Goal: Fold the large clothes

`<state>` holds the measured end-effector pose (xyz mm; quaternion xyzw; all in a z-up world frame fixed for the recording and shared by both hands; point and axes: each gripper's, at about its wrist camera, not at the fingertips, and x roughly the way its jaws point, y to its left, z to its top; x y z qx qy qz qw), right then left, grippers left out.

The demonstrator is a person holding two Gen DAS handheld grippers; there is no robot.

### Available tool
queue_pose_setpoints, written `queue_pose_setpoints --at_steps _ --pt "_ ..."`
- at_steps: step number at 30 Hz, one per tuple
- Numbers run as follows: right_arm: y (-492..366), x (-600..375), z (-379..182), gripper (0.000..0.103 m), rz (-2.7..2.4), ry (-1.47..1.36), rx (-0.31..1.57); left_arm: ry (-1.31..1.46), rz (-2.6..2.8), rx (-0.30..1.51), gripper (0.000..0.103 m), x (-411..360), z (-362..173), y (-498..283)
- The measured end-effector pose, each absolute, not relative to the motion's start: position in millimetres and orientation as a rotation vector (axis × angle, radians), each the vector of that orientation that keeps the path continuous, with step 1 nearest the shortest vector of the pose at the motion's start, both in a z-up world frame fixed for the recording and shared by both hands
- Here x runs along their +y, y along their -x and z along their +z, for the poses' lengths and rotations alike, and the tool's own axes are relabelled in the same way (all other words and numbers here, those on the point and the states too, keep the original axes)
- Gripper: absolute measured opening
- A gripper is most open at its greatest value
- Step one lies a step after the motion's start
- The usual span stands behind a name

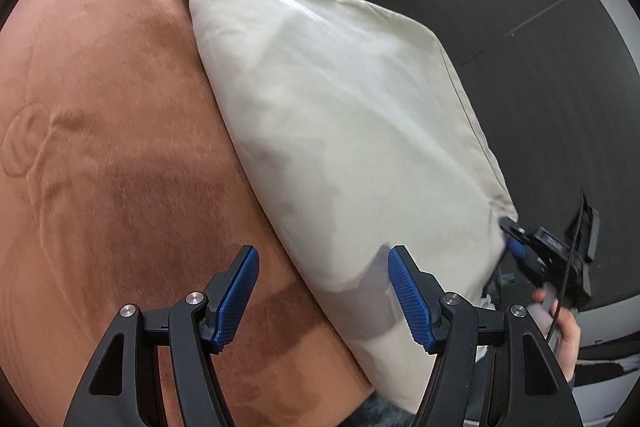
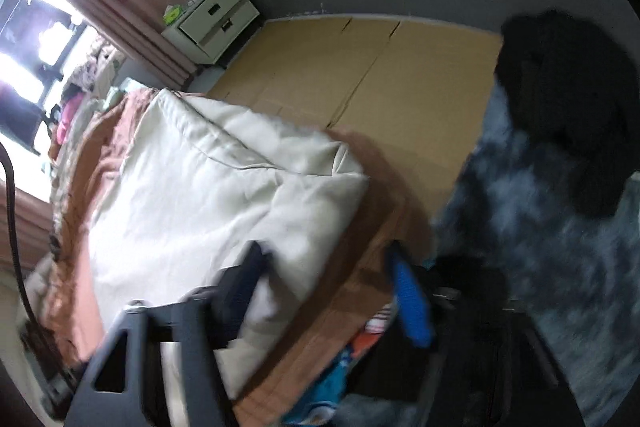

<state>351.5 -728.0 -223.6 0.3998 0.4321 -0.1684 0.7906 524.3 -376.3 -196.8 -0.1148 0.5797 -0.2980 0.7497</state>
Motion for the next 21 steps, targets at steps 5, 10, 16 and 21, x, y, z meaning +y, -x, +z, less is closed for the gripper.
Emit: queue_pose_setpoints --at_steps 5,10,16,21 --pt "-367 -724 -217 0.01 -0.37 -0.816 0.897 0.244 -0.667 1.27 0.068 -379 -197 -514" --pt "-377 -730 -212 0.01 -0.382 -0.813 0.874 0.243 -0.667 1.279 0.068 -383 -202 -506" --pt "-379 -738 -225 0.016 -0.418 -0.838 0.895 0.256 -0.681 1.291 0.068 -387 -206 -498" --pt "-352 -745 -233 0.054 -0.464 -0.939 0.85 0.279 -0.709 1.311 0.068 -394 -214 -494"
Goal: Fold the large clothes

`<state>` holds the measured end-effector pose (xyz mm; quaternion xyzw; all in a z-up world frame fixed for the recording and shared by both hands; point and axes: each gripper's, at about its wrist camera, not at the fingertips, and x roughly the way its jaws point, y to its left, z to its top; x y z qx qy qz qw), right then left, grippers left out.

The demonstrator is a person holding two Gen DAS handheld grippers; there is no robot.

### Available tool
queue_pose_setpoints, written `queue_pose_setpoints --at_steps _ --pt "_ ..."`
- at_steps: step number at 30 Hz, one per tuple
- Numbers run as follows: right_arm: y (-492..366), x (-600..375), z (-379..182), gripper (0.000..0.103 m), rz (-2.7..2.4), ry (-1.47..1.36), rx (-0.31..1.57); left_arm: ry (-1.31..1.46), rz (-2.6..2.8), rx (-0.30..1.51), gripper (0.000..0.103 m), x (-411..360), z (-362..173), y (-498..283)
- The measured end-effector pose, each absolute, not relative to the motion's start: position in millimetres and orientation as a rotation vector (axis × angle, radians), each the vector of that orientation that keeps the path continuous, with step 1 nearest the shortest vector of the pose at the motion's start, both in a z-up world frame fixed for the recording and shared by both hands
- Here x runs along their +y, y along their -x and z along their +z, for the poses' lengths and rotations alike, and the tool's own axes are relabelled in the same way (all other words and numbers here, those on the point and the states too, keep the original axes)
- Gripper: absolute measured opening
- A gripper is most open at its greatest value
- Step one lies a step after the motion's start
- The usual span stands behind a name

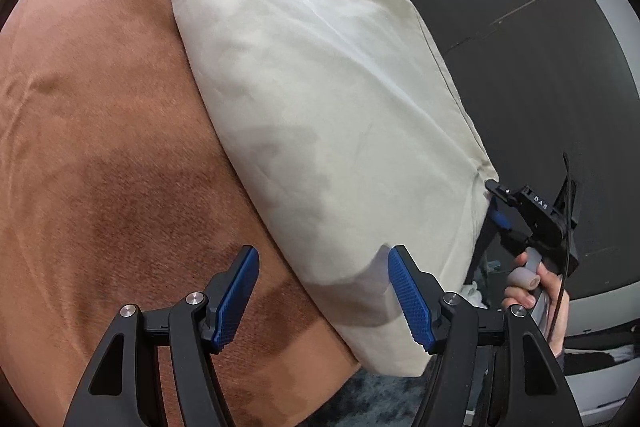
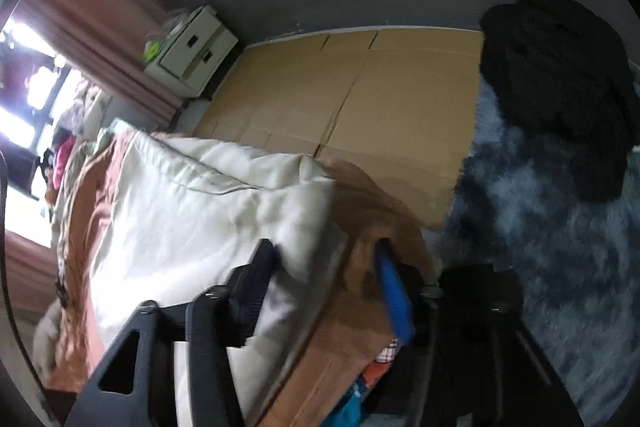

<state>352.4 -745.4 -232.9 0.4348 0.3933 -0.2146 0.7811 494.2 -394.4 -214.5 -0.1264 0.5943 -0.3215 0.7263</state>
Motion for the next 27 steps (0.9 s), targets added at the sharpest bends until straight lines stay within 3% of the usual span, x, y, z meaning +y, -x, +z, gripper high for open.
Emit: queue_pose_setpoints --at_steps 6,7,8,14,18,27 --pt "-350 -735 -260 0.053 -0.32 -1.077 0.862 0.297 -0.753 1.338 0.062 -410 -219 -488" --pt "-351 -733 -262 0.047 -0.312 -1.082 0.856 0.292 -0.751 1.333 0.061 -412 -219 -488" --pt "-352 -731 -262 0.029 -0.304 -1.079 0.838 0.29 -0.753 1.328 0.059 -413 -219 -488" --pt "-364 -727 -251 0.016 -0.353 -0.98 0.838 0.311 -0.758 1.334 0.053 -425 -223 -493" --pt "-365 -730 -252 0.017 -0.373 -0.999 0.833 0.283 -0.737 1.328 0.053 -428 -217 -486" --pt "-351 -703 -217 0.035 -0.401 -0.851 0.91 0.264 -0.662 1.273 0.053 -401 -190 -481"
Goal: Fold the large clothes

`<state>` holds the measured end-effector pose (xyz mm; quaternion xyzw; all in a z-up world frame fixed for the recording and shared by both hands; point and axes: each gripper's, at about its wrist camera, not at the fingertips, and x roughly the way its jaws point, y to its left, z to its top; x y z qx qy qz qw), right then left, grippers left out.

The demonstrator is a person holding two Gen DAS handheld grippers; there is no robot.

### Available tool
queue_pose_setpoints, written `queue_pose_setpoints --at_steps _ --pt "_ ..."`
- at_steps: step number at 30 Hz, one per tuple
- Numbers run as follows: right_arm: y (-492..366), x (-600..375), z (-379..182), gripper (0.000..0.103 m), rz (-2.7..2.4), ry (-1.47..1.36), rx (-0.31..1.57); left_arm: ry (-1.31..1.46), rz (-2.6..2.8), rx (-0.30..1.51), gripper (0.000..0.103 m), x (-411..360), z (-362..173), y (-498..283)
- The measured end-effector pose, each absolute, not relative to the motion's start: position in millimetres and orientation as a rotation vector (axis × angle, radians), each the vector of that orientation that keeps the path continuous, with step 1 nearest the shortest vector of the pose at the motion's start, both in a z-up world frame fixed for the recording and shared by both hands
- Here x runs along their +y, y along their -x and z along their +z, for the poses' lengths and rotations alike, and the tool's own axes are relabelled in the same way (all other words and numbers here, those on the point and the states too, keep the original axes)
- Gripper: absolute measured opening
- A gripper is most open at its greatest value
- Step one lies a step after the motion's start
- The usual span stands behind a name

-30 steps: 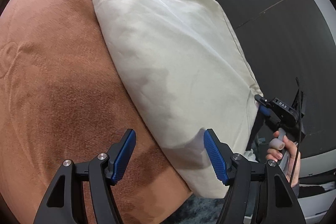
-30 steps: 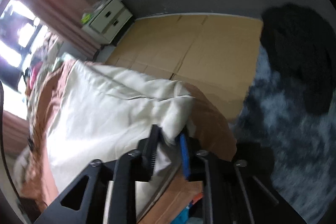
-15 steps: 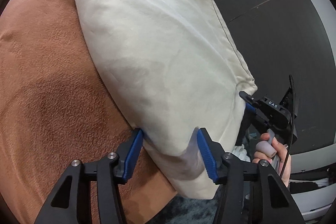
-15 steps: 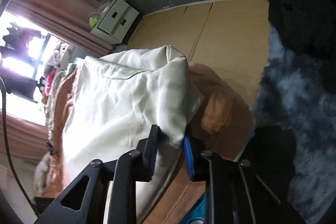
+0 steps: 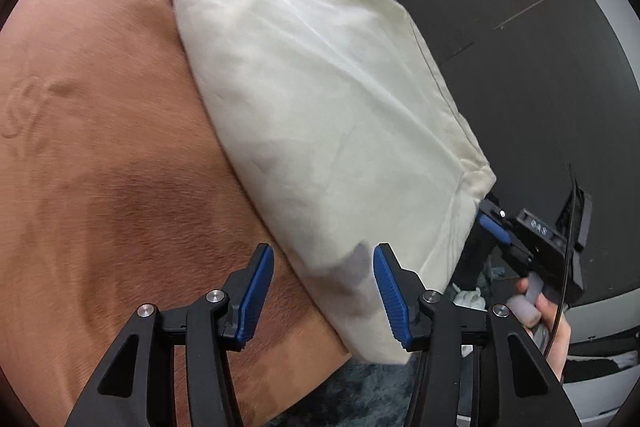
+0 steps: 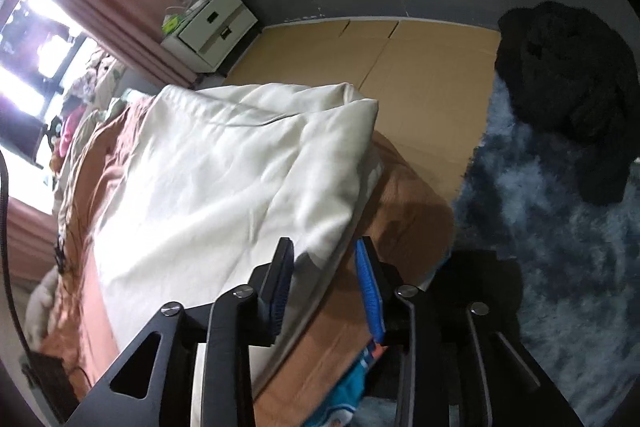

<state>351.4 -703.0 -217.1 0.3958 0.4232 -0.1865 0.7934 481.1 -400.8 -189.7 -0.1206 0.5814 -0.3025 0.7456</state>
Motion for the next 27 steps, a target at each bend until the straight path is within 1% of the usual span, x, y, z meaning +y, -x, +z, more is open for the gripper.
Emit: queue_pose_setpoints --at_steps 1,2,3,5,6,8,9,10,11,14,18,21,27 --pt "-348 -701 -212 0.035 -0.398 -0.847 0.909 0.26 -0.656 1.263 0.054 -398 -185 -480" --pt "-344 -700 -208 0.038 -0.394 -0.845 0.906 0.258 -0.649 1.249 0.054 -393 -179 -479" --pt "-340 -697 -203 0.046 -0.389 -0.842 0.902 0.257 -0.645 1.238 0.054 -387 -173 -477" --pt "-333 -690 -190 0.056 -0.389 -0.826 0.89 0.255 -0.64 1.213 0.056 -372 -161 -472" --pt "-329 -686 -183 0.058 -0.387 -0.813 0.881 0.251 -0.636 1.202 0.057 -368 -155 -469" --pt "-323 -679 -172 0.059 -0.37 -0.803 0.87 0.242 -0.621 1.177 0.069 -356 -141 -463" --pt "-320 -675 -167 0.06 -0.361 -0.804 0.866 0.242 -0.613 1.164 0.072 -351 -135 -460" --pt "-316 -670 -159 0.061 -0.352 -0.799 0.863 0.245 -0.603 1.145 0.078 -343 -126 -457" --pt "-314 -665 -153 0.064 -0.348 -0.789 0.86 0.249 -0.599 1.134 0.083 -338 -120 -454" --pt "-305 -652 -133 0.075 -0.34 -0.751 0.839 0.255 -0.596 1.095 0.093 -320 -100 -442" --pt "-290 -635 -106 0.096 -0.312 -0.725 0.805 0.235 -0.589 1.032 0.1 -300 -76 -423" --pt "-278 -620 -88 0.101 -0.296 -0.696 0.778 0.235 -0.583 0.991 0.102 -285 -58 -406" --pt "-244 -592 -58 0.102 -0.269 -0.673 0.716 0.21 -0.595 0.897 0.102 -259 -24 -369"
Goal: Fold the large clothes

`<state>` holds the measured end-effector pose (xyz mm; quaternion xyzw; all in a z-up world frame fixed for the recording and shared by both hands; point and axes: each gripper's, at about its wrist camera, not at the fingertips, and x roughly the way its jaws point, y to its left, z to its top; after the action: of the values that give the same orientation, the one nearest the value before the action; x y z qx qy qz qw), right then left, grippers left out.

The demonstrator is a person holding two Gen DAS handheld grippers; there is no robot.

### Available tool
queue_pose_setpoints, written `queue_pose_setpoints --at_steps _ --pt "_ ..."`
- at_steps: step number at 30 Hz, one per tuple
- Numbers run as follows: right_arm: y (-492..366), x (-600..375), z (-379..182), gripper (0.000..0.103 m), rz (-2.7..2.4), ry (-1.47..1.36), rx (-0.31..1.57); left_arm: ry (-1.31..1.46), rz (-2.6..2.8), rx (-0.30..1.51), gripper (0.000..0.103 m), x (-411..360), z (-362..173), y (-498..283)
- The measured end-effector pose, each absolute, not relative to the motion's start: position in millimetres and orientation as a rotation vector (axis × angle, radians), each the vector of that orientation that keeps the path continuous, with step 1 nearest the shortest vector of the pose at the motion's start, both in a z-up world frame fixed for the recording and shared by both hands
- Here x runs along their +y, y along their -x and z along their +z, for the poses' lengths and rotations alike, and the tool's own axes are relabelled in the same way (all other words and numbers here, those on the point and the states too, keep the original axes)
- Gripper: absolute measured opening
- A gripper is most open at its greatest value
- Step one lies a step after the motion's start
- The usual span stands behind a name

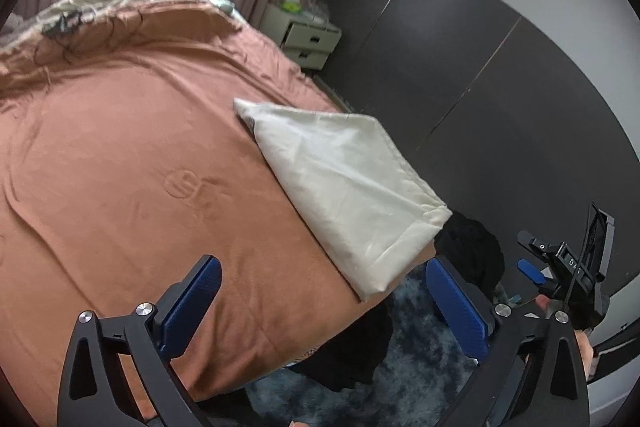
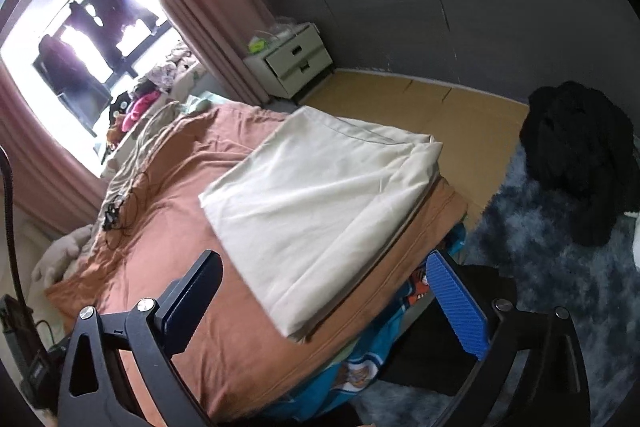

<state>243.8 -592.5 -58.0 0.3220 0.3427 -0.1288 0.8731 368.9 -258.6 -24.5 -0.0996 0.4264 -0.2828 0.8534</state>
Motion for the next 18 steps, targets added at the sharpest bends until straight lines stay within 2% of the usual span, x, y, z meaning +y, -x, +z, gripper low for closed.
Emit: queue_pose_setpoints --at_steps 18 --pt "-153 -504 2 0.102 -0.154 -0.535 0.627 0.174 -0.544 0.696 0.102 -176 28 -249"
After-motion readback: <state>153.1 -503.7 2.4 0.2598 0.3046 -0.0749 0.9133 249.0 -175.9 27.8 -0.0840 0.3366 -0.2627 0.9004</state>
